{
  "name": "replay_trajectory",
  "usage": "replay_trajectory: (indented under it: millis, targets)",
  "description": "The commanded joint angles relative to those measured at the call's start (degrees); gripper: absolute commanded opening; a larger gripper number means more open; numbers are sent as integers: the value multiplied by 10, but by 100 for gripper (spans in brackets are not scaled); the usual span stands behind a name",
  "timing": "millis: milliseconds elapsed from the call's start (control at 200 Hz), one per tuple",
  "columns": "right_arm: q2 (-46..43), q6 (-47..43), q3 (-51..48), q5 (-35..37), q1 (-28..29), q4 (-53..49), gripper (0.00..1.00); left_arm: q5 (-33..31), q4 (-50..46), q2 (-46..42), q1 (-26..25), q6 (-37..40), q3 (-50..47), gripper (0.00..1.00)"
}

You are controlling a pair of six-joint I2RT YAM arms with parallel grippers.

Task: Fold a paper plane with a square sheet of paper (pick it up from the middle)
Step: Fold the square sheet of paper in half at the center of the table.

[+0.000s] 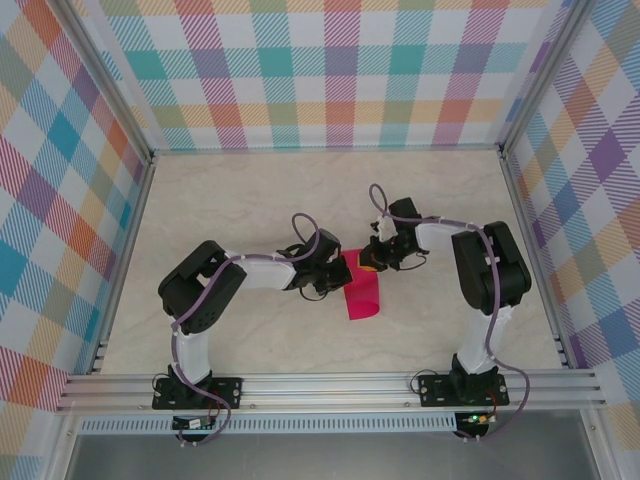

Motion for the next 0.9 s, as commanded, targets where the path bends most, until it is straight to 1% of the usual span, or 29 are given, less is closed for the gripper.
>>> replay_trajectory:
  millis: [0, 185, 315, 505, 570, 755, 895]
  targets:
    - [10, -6, 1, 11, -21, 11, 0, -64, -200, 65, -2, 5, -46, 0]
    - [11, -14, 0, 46, -52, -6, 0, -62, -200, 65, -2, 3, -52, 0]
    - [-11, -6, -11, 75, -67, 4, 0, -62, -198, 63, -3, 3, -55, 0]
    - [-107, 16, -49, 20, -67, 91, 0, -64, -200, 64, -3, 9, -49, 0]
    - [-121, 24, -54, 4, -61, 107, 0, -65, -200, 63, -3, 9, -48, 0]
    - [-57, 25, -14, 2, -16, 71, 0, -67, -200, 66, -3, 10, -45, 0]
    - [-7, 24, 15, 7, -9, 54, 0, -69, -200, 67, -2, 11, -45, 0]
